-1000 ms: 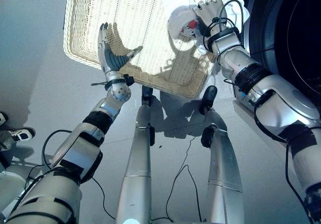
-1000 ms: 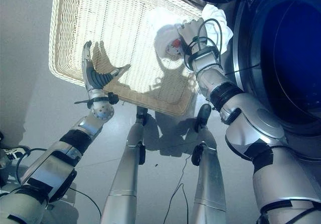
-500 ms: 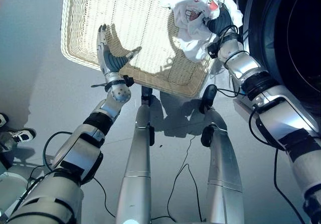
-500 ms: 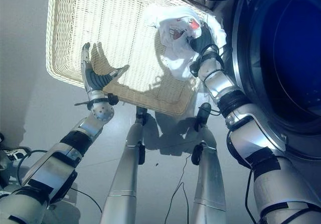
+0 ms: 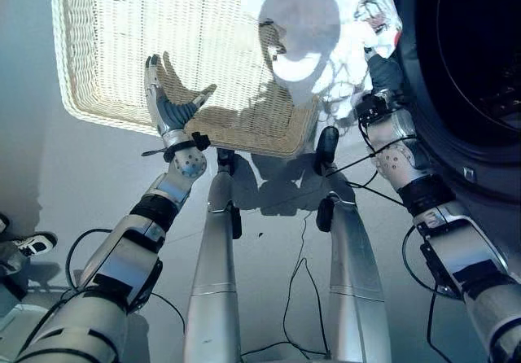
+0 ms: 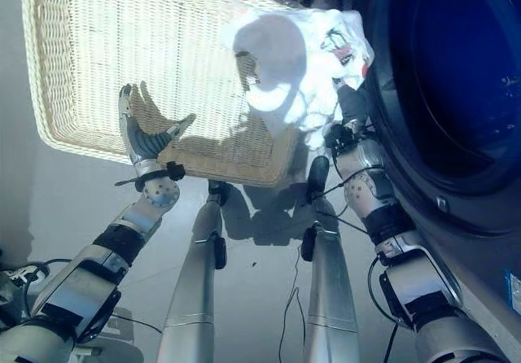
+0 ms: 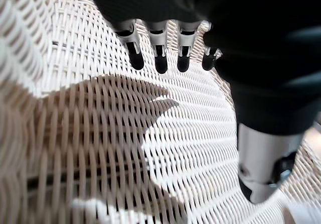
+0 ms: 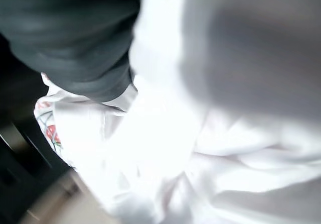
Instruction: Put the clothes into the washing machine.
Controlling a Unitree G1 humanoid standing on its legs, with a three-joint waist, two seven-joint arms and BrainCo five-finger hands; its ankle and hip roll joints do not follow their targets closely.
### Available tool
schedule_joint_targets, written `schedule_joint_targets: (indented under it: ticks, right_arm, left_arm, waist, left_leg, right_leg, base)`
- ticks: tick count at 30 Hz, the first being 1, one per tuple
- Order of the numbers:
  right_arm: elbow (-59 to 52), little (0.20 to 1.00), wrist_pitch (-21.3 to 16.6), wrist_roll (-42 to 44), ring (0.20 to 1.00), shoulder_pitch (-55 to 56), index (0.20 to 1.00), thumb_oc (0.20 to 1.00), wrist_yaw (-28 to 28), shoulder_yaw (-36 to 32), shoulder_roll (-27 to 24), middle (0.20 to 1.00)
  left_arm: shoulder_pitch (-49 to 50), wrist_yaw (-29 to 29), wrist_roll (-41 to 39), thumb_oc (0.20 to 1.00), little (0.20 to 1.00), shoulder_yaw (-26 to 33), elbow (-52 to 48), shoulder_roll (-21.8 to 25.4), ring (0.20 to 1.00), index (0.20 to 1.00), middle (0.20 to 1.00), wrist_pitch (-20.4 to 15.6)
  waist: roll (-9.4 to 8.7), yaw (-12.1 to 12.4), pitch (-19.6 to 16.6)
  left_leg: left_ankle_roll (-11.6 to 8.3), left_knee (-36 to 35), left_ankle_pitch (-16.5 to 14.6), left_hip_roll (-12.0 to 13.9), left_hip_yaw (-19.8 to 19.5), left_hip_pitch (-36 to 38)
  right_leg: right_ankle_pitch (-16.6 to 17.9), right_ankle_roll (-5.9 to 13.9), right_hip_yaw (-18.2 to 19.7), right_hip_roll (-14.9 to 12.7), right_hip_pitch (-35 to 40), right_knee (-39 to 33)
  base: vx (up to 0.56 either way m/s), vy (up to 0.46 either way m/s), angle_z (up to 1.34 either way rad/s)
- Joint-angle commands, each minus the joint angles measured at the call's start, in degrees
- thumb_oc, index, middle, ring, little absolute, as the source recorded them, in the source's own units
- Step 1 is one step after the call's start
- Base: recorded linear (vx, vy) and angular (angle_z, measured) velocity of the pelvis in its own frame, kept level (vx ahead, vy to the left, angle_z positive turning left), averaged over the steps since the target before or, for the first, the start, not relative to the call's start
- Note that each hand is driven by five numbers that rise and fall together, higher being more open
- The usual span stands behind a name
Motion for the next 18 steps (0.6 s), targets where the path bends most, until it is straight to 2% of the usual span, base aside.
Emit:
schedule_joint_targets:
  ticks: [1,6,8,13,15,16,18]
  right_arm:
    - [-6.39,0.200,-7.21,9.25,0.200,1.68,0.200,0.200,5.55,-4.83,-1.85,0.200]
    - [-3.64,0.200,-9.67,20.73,0.200,2.83,0.200,0.200,8.45,-10.02,-2.67,0.200]
    - [-2.81,0.200,-10.44,23.17,0.200,2.76,0.200,0.200,7.99,-10.77,-2.84,0.200]
    - [3.94,0.200,-9.73,28.92,0.200,1.10,0.200,0.200,7.35,-13.57,-4.51,0.200]
    - [6.32,0.200,-7.78,28.02,0.200,0.24,0.200,0.200,4.78,-13.72,-5.20,0.200]
    - [9.78,0.200,-2.92,24.82,0.200,0.35,0.200,0.200,-0.45,-12.45,-5.62,0.200]
    - [13.73,0.200,3.32,19.64,0.200,-1.05,0.200,0.200,-6.66,-10.53,-6.35,0.200]
  left_arm:
    - [1.08,2.36,-0.71,1.000,1.000,3.18,-1.46,1.32,1.000,1.000,1.000,-2.62]
    - [1.76,2.29,-1.34,1.000,1.000,3.57,0.20,2.40,1.000,1.000,1.000,-5.05]
    - [1.65,2.19,-1.55,1.000,1.000,3.57,0.50,2.64,1.000,1.000,1.000,-5.29]
    - [0.82,1.62,-2.51,1.000,1.000,3.45,2.29,3.58,1.000,1.000,1.000,-6.37]
    - [0.22,1.49,-2.89,1.000,1.000,3.23,2.66,3.92,1.000,1.000,1.000,-6.49]
    - [0.11,1.47,-3.32,1.000,1.000,2.72,3.03,3.90,1.000,1.000,1.000,-6.49]
    - [-0.71,1.49,-3.36,1.000,1.000,2.32,3.21,3.77,1.000,1.000,1.000,-6.36]
  waist:
    - [0.61,-0.70,-0.37]
    - [0.44,-1.23,-0.37]
    - [0.43,-1.27,-0.37]
    - [0.43,-1.37,-0.37]
    - [0.44,-1.42,-0.37]
    - [0.39,-1.40,-0.37]
    - [0.42,-1.23,-0.37]
  left_leg:
    - [2.86,1.41,-2.47,-4.40,0.47,0.70]
    - [2.57,1.05,-2.88,-4.05,0.66,1.39]
    - [2.52,0.96,-2.92,-3.99,0.68,1.51]
    - [2.29,0.46,-3.00,-3.63,0.94,2.02]
    - [2.23,0.46,-2.49,-3.53,0.95,1.31]
    - [2.07,0.56,-2.92,-3.34,1.05,1.90]
    - [2.13,0.41,-2.29,-3.36,1.11,1.32]
  right_leg:
    - [3.35,3.43,-3.46,4.71,3.24,-3.87]
    - [3.48,3.75,-3.12,4.64,4.15,-4.85]
    - [3.52,3.79,-3.10,4.63,4.32,-5.06]
    - [3.86,4.02,-3.28,4.29,4.97,-5.83]
    - [4.46,3.98,-3.31,4.16,4.42,-5.98]
    - [4.14,4.04,-3.34,4.20,5.03,-5.94]
    - [4.68,3.76,-3.40,4.19,4.51,-6.20]
  base:
    - [-0.02,0.015,-0.09]
    - [-0.02,0.006,-0.06]
    - [0.00,0.000,0.00]
    - [0.00,-0.005,-0.01]
    - [0.00,-0.007,-0.02]
    - [0.00,0.000,0.00]
    - [0.00,0.000,0.00]
